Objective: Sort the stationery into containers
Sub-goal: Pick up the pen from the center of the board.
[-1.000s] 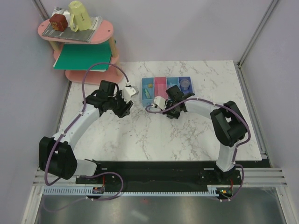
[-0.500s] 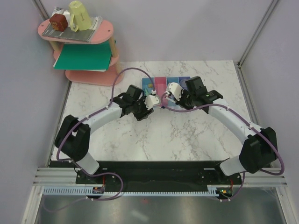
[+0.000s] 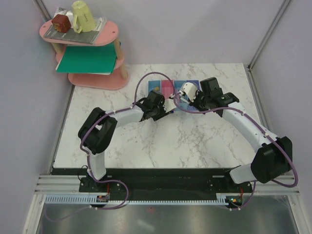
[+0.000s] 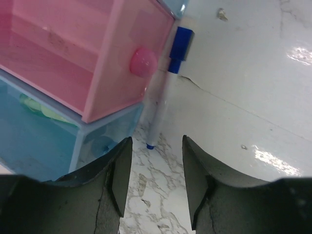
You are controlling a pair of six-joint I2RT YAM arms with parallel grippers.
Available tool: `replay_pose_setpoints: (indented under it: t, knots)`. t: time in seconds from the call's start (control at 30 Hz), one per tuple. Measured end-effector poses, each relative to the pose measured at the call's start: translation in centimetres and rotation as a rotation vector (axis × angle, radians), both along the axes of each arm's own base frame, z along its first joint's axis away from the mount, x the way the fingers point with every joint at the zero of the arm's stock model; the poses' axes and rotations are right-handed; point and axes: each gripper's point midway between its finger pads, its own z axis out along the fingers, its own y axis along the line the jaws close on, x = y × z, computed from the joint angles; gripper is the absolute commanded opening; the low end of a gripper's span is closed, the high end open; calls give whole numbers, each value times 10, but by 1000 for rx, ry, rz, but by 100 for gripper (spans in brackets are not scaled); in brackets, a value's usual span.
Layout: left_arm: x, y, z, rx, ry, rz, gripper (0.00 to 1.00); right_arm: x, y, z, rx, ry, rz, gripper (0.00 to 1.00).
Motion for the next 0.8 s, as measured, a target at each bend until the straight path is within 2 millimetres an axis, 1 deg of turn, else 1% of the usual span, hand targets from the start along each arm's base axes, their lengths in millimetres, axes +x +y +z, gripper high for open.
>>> replay_pose_setpoints:
  t: [0.13,0.23,0.33,0.47,0.73,0.8]
  knots:
    - [9,-4,8,-1,-62,-1,52,0,-1,0,-1,0,-2,2]
    - [13,-7,11,3,-87,-8,52,0,-1,1,-1,-1,-3,2]
    - [13,-7,4,16,-86,-20,52,1,-2,1,0,-1,-7,2]
    - [11,-9,-14,42,-68,-46,52,1,-3,1,1,-1,-10,2]
    - [11,-15,-14,42,-78,-102,52,2,-5,1,3,0,-16,2]
    - [12,-16,-14,49,-79,-121,51,2,-5,1,5,2,-20,2]
